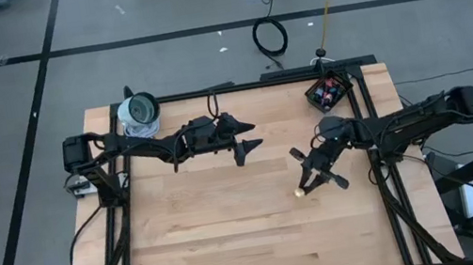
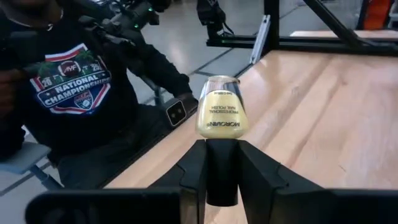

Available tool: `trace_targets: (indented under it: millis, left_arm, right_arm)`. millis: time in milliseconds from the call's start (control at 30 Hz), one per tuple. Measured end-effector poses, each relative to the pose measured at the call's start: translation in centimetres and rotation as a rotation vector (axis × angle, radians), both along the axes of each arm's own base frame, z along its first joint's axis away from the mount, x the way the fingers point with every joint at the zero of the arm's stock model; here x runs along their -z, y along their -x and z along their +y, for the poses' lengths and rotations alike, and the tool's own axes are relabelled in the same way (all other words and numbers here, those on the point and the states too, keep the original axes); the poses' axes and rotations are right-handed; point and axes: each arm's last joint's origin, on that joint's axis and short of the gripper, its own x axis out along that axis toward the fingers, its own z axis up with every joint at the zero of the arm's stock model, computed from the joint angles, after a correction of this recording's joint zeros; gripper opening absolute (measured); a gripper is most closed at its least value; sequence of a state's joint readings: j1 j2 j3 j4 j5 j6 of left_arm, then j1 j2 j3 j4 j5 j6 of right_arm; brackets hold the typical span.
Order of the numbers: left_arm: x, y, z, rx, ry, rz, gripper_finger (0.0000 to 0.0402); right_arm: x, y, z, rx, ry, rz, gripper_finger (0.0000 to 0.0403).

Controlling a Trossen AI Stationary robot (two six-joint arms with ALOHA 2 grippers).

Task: Pick & Place Nail Polish
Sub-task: Put the yellow nail polish into the black bin

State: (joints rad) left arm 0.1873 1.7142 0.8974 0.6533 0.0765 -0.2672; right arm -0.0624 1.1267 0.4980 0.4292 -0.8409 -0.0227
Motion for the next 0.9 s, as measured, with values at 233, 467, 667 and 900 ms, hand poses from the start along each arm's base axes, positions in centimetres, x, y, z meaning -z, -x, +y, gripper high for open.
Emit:
trace_targets:
  millis: [233,467,667,900]
  left_arm:
    - [0.0,0.0,0.0,0.0,-0.001,0.0,0.0294]
    - [0.0,0.0,0.0,0.0,0.0,-0.001,0.0294]
    - [0.0,0.0,0.0,0.0,0.0,-0.001,0.0294]
    - [0.0,0.0,0.0,0.001,-0.001,-0.001,0.0294]
  right_arm:
    - [1.4,0.1,-0.5,0.221,0.057,0.166,0.0054]
    - [3.4,0.8,-1.9,0.634,0.423,0.323,0.0054]
    - [3.5,1.1,-2.8,0.876,0.889,0.297,0.0054]
    - [2.3,0.9,-1.3,1.049,1.284,0.191,0.0054]
